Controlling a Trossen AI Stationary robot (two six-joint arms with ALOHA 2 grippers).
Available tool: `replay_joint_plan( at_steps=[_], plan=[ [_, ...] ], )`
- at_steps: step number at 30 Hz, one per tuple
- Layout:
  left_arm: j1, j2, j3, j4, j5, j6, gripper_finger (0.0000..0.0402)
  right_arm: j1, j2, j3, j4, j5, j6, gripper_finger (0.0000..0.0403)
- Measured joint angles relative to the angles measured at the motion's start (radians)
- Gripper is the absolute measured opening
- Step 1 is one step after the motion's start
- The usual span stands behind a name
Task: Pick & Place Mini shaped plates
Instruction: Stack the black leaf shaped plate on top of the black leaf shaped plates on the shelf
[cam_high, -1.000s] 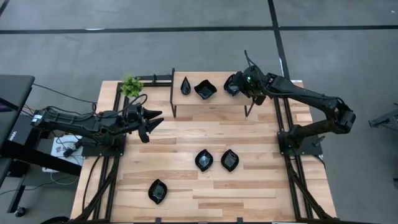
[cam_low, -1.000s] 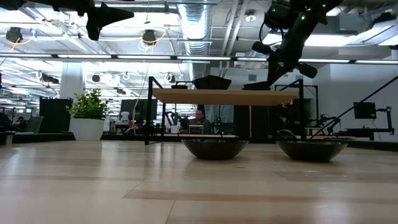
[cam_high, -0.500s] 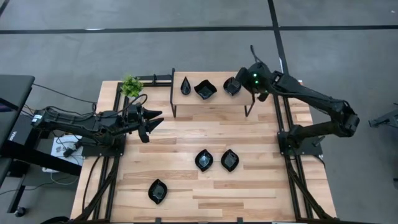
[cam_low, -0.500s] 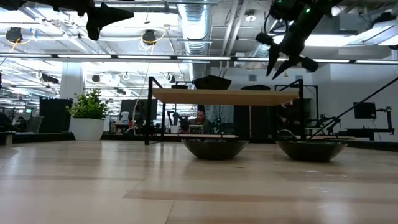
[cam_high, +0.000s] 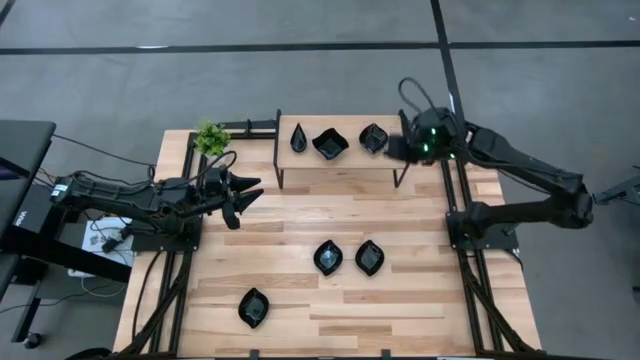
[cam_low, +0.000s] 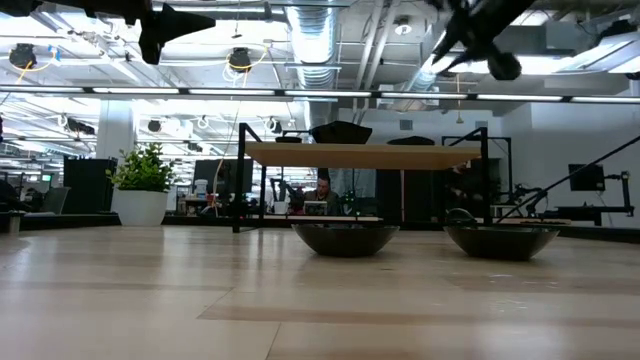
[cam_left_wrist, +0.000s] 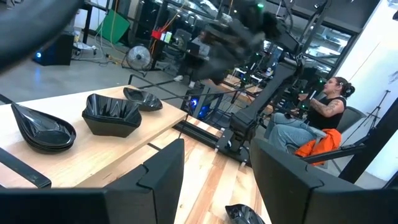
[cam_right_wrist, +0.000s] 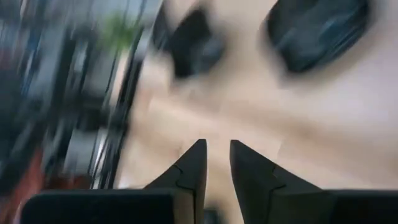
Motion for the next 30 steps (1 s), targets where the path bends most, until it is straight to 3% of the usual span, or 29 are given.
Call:
replay_joint_plan(
  at_steps=[3, 9, 14, 19, 24, 30],
  plan=[
    [0.0, 0.0, 0.0, 0.0, 0.0, 0.0, 0.0186, 0.126, -0.024, 0.0, -0.042, -0.061, -0.014, 0.0066],
    [0.0, 0.0, 0.0, 0.0, 0.0, 0.0, 0.0186, 0.385, -0.036, 0.0, -0.061, -0.047, -0.019, 0.0065],
    [0.0, 0.0, 0.0, 0.0, 0.0, -0.001, 0.0186, 0.556, -0.006, 0.0, -0.026, 0.085, -0.011, 0.0065],
    [0.0, 0.0, 0.001, 0.011, 0.071, -0.011, 0.0186, 0.687, 0.022, 0.0, 0.066, 0.242, -0.158, 0.0065],
    [-0.02, 0.003, 0.015, 0.025, 0.116, -0.029, 0.0186, 0.781, 0.013, 0.0, 0.093, 0.395, -0.277, 0.0065],
    [-0.065, 0.053, 0.122, 0.012, 0.111, 0.028, 0.0186, 0.853, -0.053, 0.0, 0.021, 0.545, -0.363, 0.0065]
  ],
)
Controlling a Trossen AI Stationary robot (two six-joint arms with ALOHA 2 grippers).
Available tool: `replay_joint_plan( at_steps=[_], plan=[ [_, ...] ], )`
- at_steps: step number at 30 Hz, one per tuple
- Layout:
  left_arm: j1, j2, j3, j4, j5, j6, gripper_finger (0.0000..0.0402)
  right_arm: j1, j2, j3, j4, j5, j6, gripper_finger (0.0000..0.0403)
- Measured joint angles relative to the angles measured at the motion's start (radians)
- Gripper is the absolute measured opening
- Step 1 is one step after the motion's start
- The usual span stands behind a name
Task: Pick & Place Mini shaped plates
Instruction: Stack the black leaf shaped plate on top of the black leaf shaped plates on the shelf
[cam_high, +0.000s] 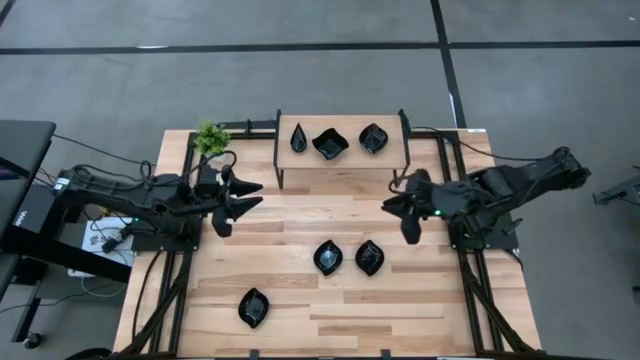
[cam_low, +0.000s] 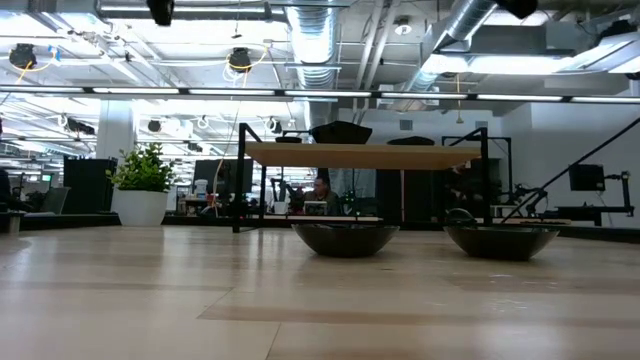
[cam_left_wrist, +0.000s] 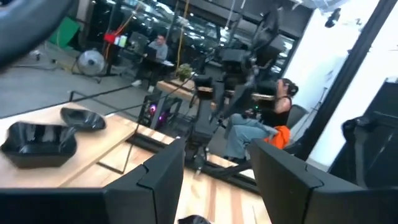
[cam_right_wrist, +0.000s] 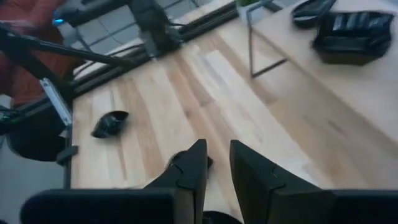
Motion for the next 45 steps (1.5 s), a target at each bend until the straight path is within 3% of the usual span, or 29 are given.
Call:
replay_joint_plan(
  at_steps=[7, 13, 18, 27, 32, 40, 45],
  plan=[
    [-0.045, 0.141, 0.195, -0.262, -0.039, -0.014, 0.0186, 0.059, -0.145, -0.054, -0.03, 0.106, -0.023, 0.0065],
    [-0.053, 0.255, 0.324, -0.535, -0.038, -0.169, 0.0186, 0.103, -0.319, -0.245, 0.191, 0.111, -0.093, 0.0065],
    [-0.053, 0.302, 0.352, -0.721, 0.076, -0.39, 0.0186, 0.113, -0.44, -0.413, 0.345, 0.11, -0.107, 0.0065],
    [-0.144, 0.426, 0.351, -1.094, 0.375, -0.976, 0.0186, 0.113, -0.596, -0.604, 0.528, 0.108, -0.118, 0.0065],
    [-0.225, 0.489, 0.308, -1.153, 0.511, -1.201, 0.0186, 0.113, -0.648, -0.655, 0.649, 0.108, -0.229, 0.0065],
    [-0.386, 0.554, 0.255, -1.141, 0.514, -1.513, 0.0186, 0.111, -0.718, -0.66, 0.639, 0.108, -0.271, 0.0065],
    [-0.455, 0.619, 0.254, -1.116, 0.48, -1.599, 0.0186, 0.111, -0.734, -0.659, 0.615, 0.108, -0.271, 0.0065]
  ],
)
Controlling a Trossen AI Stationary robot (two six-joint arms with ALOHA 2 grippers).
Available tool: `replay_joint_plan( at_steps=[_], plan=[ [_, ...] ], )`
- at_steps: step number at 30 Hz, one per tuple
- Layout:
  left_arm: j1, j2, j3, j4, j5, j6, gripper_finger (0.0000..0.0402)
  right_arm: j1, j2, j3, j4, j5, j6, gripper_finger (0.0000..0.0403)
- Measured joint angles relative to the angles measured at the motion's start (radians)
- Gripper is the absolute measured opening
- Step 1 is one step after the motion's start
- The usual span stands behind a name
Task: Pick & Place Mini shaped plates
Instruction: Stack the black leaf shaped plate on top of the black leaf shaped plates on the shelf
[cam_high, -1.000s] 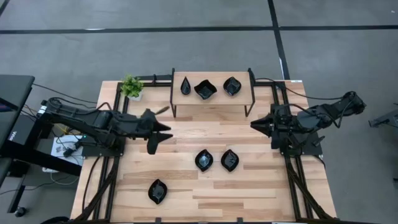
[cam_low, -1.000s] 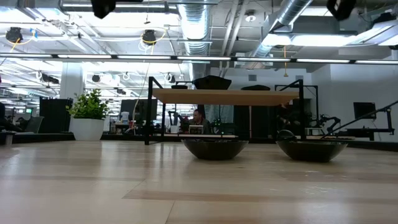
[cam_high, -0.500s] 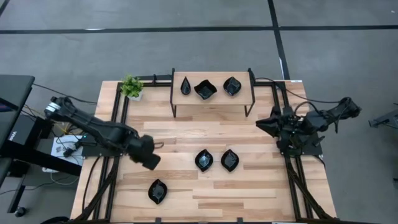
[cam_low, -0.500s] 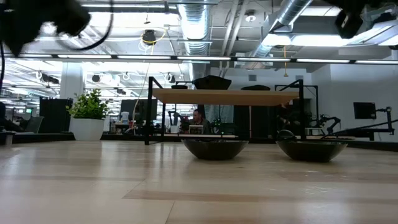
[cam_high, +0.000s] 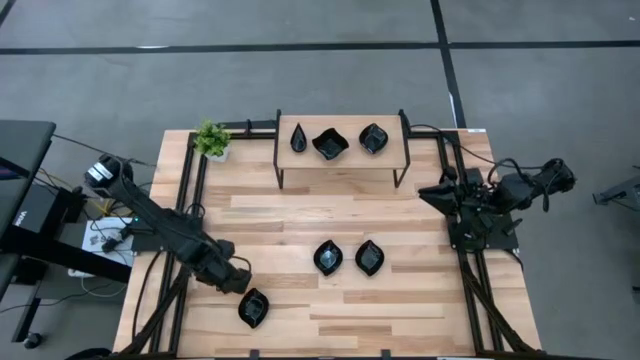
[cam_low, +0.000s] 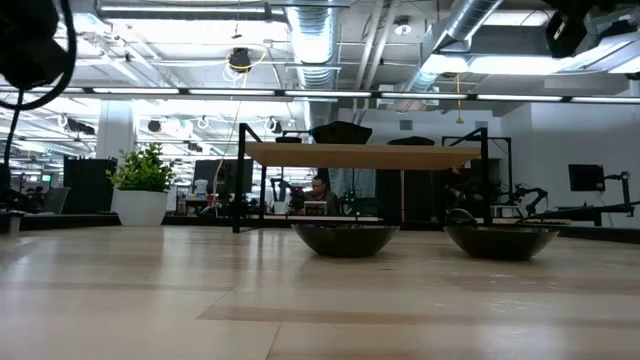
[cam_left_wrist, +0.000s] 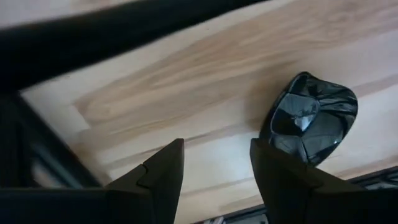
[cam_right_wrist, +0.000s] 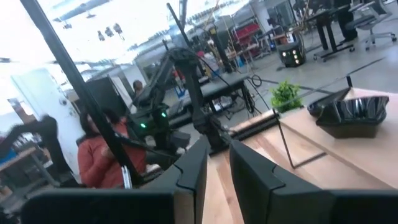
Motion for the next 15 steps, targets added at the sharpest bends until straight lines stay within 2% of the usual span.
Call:
replay_joint_plan(
  at_steps=[10, 15],
  plan=[
    [-0.024, 0.114, 0.0, 0.157, -0.022, -0.002, 0.0186, 0.0, 0.001, -0.001, -0.075, -0.003, 0.017, 0.0065],
    [-0.024, 0.123, 0.0, 0.194, -0.022, -0.001, 0.0186, 0.001, 0.002, -0.116, 0.028, -0.011, 0.068, 0.0065]
  ],
)
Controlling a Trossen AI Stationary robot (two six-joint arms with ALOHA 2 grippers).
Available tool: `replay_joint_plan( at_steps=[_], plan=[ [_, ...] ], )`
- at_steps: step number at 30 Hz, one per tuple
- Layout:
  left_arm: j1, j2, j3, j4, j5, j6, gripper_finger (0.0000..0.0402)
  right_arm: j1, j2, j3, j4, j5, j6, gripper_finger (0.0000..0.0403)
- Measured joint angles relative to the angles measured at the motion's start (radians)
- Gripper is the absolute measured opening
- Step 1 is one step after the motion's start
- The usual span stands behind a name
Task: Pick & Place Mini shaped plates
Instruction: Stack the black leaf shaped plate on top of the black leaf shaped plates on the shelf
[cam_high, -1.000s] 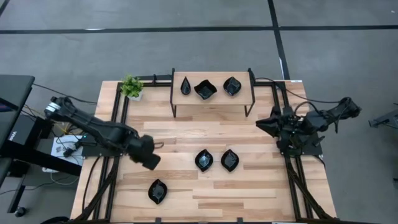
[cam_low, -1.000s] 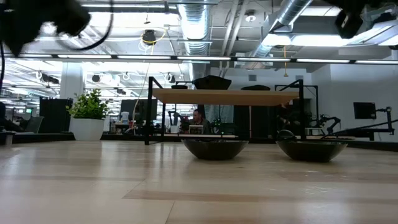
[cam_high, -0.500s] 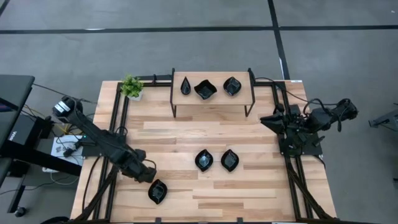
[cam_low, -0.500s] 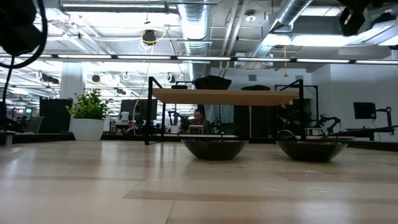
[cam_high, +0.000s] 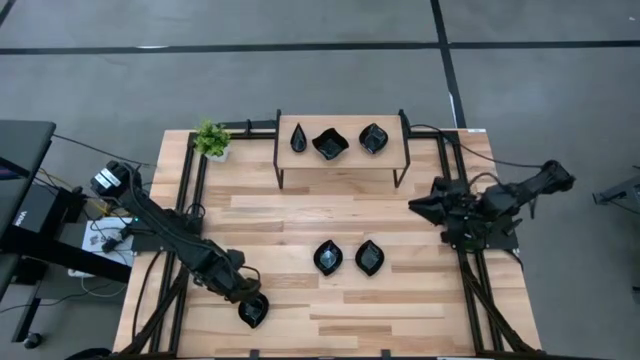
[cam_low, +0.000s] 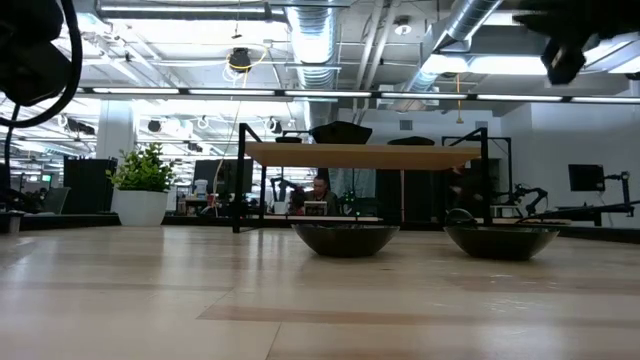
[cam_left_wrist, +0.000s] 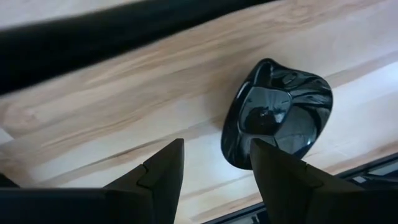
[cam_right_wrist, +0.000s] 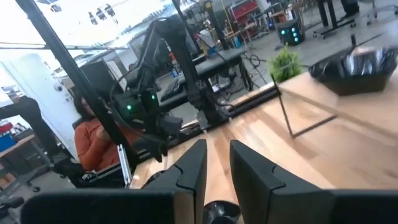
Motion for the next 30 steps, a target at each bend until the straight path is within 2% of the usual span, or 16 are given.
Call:
replay_joint_plan(
  at_steps=[6, 13, 17, 30],
  plan=[
    [0.0, -0.005, 0.0, 0.014, 0.003, 0.0, 0.0186, 0.0, -0.002, -0.095, 0.085, 0.009, -0.013, 0.0065],
    [0.0, -0.004, 0.0, 0.029, 0.023, 0.0, 0.0186, -0.002, -0.001, -0.098, 0.059, 0.009, -0.01, 0.0065],
    [0.0, -0.002, 0.0, 0.03, 0.022, 0.0, 0.0186, 0.0, -0.001, -0.098, 0.06, 0.01, 0.045, 0.0065],
    [-0.007, 0.126, 0.0, 0.1, -0.009, 0.024, 0.0186, 0.0, -0.001, -0.098, 0.049, 0.007, 0.101, 0.0066]
  ],
)
